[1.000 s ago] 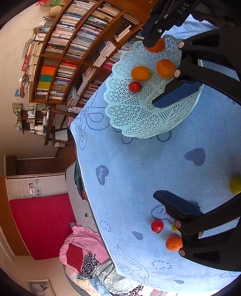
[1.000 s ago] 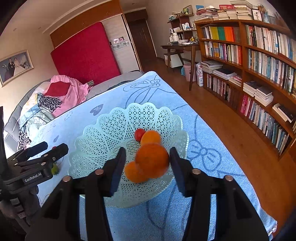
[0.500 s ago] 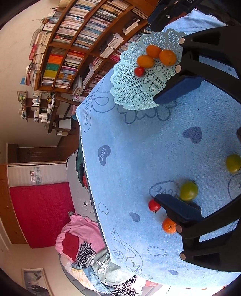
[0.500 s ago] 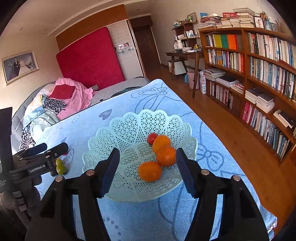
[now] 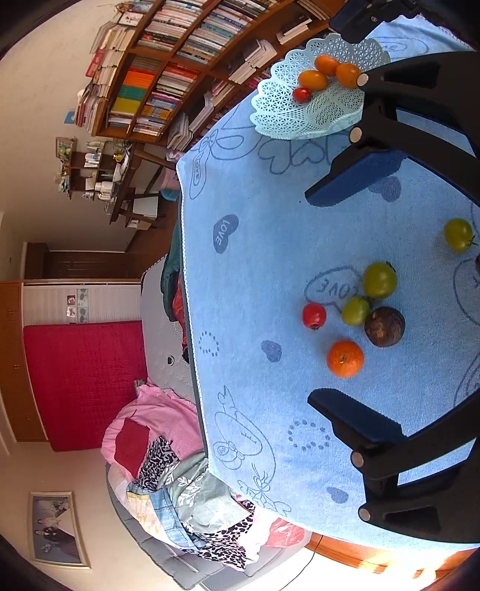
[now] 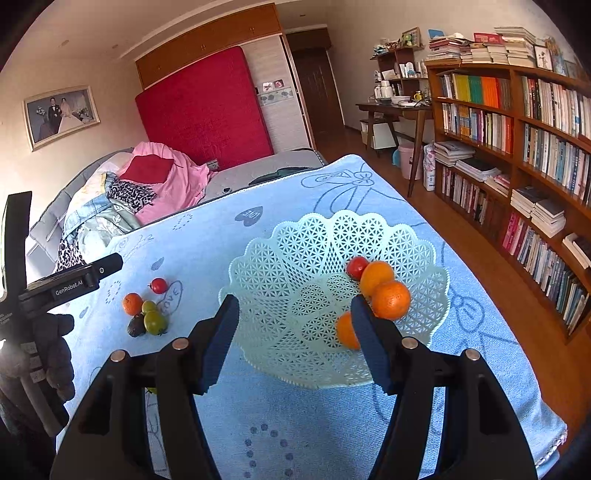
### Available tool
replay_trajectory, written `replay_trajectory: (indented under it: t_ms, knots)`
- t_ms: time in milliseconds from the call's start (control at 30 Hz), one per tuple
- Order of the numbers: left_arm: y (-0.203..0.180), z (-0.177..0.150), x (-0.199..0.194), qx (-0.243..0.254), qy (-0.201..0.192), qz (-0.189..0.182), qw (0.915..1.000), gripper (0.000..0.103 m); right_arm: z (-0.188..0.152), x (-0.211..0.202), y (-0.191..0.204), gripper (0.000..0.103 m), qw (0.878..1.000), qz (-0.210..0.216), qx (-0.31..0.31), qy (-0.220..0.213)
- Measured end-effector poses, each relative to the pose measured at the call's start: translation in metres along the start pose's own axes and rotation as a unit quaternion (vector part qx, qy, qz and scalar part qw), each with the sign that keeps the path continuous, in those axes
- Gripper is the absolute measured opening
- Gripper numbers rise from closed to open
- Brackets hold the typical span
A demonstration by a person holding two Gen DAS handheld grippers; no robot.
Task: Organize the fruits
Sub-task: 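Move both tools back toward the remaining fruits on the towel, then grasp the dark brown fruit with the left tool while the right tool approaches a green tomato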
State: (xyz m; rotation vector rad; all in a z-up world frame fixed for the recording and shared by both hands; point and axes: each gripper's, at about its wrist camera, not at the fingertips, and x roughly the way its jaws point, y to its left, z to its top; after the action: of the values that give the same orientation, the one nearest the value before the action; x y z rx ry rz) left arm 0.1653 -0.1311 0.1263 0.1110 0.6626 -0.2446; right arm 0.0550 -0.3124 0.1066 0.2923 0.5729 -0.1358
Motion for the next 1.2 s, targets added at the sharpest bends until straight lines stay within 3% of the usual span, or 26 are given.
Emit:
replay_trajectory:
  t_ms: [400, 1200]
  knots:
    - [0.046, -0.014, 0.001, -0.030, 0.014, 0.018, 0.9993, 0.098, -0.008, 0.012, 0.036, 0.065, 0.999, 0.022, -0.027, 0.022]
    - [0.048, -0.063, 0.061, -0.025, 0.087, 0.014, 0.9958, 0.098, -0.032, 0.038, 0.087, 0.065, 0.993, 0.060, -0.069, 0.074]
